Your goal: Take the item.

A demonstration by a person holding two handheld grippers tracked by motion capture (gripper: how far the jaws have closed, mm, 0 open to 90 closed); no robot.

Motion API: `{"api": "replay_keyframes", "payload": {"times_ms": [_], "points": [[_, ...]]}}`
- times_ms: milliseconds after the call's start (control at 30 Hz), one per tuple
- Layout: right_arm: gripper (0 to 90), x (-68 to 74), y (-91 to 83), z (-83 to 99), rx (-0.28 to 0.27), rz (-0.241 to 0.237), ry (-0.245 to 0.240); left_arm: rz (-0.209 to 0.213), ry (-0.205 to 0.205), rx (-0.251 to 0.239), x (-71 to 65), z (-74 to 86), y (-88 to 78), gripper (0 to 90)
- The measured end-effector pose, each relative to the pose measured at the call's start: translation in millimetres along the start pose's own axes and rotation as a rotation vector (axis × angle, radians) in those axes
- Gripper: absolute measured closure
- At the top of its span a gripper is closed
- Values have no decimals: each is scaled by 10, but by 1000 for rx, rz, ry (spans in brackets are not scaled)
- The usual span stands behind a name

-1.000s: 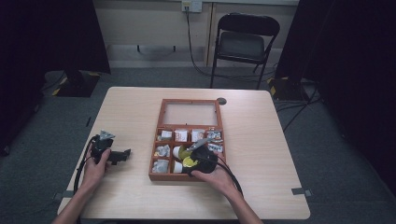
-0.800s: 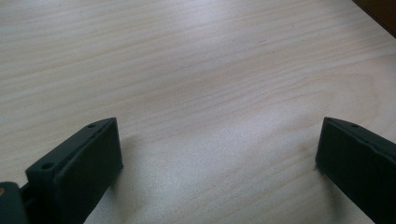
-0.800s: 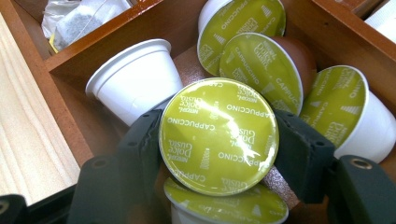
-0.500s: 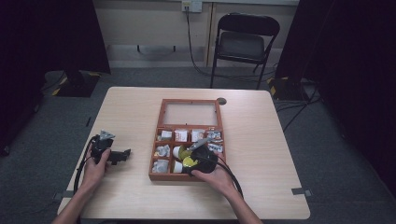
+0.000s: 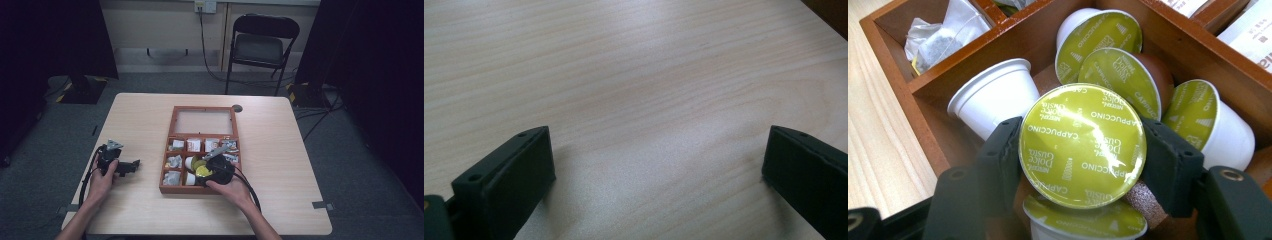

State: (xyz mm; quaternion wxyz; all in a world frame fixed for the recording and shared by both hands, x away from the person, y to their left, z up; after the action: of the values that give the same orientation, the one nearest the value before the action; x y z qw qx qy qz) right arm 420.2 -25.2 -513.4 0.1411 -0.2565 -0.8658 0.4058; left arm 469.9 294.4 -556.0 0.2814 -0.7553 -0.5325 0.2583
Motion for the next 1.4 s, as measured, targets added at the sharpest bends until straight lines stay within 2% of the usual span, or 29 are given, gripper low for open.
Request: {"api": "replay_keyframes", "payload": {"times_ms": [867, 1400], "points": [[379, -9, -85, -69, -64, -5, 16, 0, 0, 0, 0, 0, 0, 0], [379, -29, -250, -159, -125, -5, 20, 0, 0, 1, 0, 0, -1, 0]]}}
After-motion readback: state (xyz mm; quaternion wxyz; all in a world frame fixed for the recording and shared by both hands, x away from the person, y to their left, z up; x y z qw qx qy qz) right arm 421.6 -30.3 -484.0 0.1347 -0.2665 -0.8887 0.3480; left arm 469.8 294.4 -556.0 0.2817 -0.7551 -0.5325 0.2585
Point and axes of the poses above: each handheld gripper's, and its own axes: y roughly forward along the jaws, z roughly out of its underside, x roughly to its left, the point moved 7 cm from there along y, roughly forward along the jaws, and after that the axes turned 5 degrees about -y, right-handed, at the moved point
